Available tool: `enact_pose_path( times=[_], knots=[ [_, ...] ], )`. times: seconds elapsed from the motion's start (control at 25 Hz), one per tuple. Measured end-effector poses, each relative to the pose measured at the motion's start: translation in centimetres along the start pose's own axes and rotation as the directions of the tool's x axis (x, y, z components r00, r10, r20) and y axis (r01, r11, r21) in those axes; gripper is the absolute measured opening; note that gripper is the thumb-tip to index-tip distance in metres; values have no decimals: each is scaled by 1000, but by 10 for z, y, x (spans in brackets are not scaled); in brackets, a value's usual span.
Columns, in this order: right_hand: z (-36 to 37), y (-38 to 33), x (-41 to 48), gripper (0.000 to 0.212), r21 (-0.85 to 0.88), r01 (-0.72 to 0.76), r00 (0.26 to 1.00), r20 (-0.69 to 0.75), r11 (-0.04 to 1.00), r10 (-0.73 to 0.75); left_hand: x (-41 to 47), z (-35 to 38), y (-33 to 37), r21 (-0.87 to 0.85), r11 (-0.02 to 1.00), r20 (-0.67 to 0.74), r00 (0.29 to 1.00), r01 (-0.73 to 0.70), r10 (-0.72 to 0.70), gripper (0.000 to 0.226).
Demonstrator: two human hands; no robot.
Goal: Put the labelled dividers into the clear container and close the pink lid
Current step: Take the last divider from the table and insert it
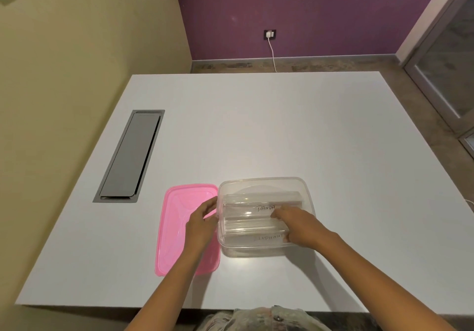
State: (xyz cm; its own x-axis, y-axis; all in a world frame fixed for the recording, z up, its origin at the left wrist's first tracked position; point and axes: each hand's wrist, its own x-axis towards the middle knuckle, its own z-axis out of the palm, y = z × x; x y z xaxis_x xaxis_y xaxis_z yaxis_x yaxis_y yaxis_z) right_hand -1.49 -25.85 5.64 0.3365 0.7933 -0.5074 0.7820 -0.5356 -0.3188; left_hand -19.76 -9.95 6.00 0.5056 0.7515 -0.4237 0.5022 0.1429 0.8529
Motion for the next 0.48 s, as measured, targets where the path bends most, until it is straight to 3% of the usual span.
enact_pose_path(
  times=[0.48],
  knots=[
    [15, -6, 4, 53, -15, 24, 993, -112, 1000, -26, 0, 3, -7, -49, 999, -31, 1000, -9, 8, 37]
  ],
)
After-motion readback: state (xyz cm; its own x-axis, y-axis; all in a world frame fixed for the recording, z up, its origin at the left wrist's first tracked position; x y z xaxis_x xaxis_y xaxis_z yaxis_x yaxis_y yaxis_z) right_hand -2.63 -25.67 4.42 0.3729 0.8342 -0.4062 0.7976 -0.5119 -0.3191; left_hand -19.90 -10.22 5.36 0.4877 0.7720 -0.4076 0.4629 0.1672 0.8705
